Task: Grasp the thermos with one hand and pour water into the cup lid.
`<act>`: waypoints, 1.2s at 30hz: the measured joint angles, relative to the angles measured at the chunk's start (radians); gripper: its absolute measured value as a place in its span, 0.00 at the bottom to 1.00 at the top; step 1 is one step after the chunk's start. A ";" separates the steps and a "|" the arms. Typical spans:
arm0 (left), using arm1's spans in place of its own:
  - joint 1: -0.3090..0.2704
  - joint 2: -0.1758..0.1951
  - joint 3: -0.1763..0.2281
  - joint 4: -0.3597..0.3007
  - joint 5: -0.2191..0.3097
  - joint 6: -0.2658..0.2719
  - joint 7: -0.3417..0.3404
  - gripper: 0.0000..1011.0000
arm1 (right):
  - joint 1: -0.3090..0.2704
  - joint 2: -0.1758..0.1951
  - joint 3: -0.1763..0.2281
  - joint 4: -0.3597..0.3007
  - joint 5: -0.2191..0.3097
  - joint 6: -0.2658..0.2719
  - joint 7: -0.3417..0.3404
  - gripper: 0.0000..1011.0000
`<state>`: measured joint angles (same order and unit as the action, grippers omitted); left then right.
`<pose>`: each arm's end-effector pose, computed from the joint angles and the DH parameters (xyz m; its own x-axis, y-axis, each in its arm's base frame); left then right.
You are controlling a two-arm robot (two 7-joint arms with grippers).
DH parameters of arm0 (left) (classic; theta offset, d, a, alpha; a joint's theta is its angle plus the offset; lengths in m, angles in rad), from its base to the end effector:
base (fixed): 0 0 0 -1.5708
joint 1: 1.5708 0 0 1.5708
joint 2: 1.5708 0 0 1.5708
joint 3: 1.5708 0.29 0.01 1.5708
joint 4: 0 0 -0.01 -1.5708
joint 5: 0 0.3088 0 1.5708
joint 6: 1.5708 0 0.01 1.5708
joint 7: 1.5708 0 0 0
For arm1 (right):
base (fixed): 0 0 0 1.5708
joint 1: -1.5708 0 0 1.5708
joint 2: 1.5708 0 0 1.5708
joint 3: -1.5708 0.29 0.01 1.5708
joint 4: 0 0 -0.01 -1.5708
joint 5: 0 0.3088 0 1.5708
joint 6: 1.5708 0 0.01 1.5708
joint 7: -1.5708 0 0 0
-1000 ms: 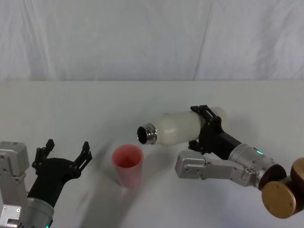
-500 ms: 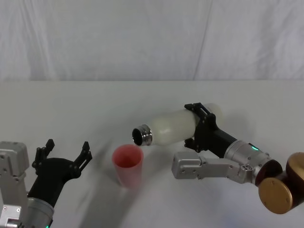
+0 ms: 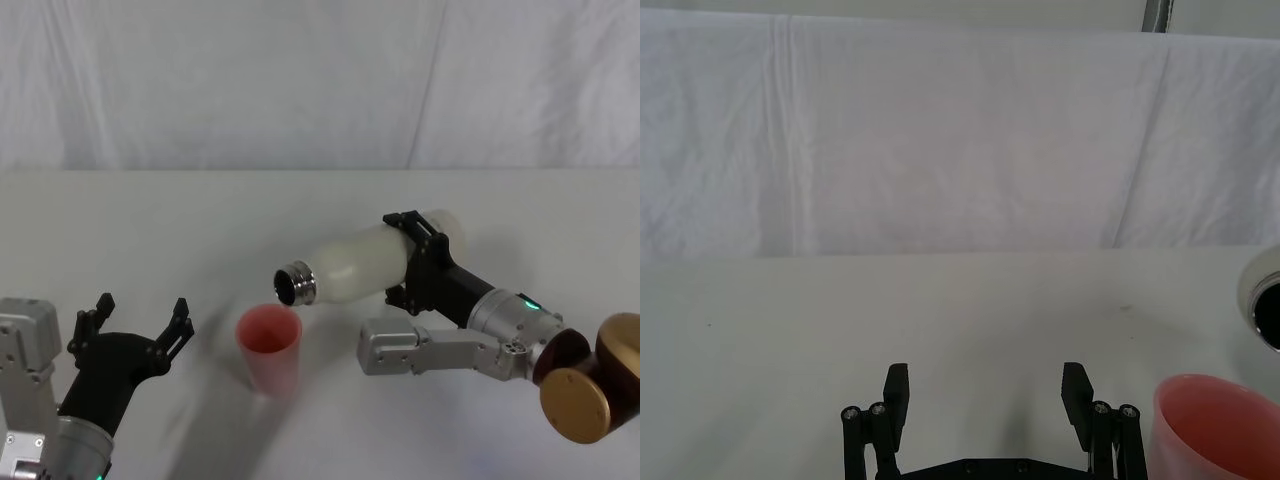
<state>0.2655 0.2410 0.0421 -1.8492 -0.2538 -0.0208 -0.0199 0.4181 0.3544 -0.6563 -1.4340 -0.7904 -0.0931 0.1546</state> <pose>0.2529 0.0376 -0.2853 0.1245 0.9917 -0.0326 -0.9921 0.1240 -0.0176 0.3931 0.0673 -0.2525 0.2465 -0.1289 0.9605 0.7750 0.6213 -0.1155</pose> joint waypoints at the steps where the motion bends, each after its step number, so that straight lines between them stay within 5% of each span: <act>1: 0.000 0.000 0.000 0.000 0.000 0.000 0.000 0.99 | 0.003 -0.001 -0.003 0.003 -0.003 0.000 -0.001 0.94; 36: 0.000 0.000 0.000 0.000 0.000 0.000 0.000 0.99 | 0.050 -0.012 -0.051 0.048 -0.050 -0.020 -0.034 0.94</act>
<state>0.2655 0.2409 0.0421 -1.8492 -0.2538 -0.0208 -0.0199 0.4685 0.3423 -0.7076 -1.3861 -0.8404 -0.1127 0.1207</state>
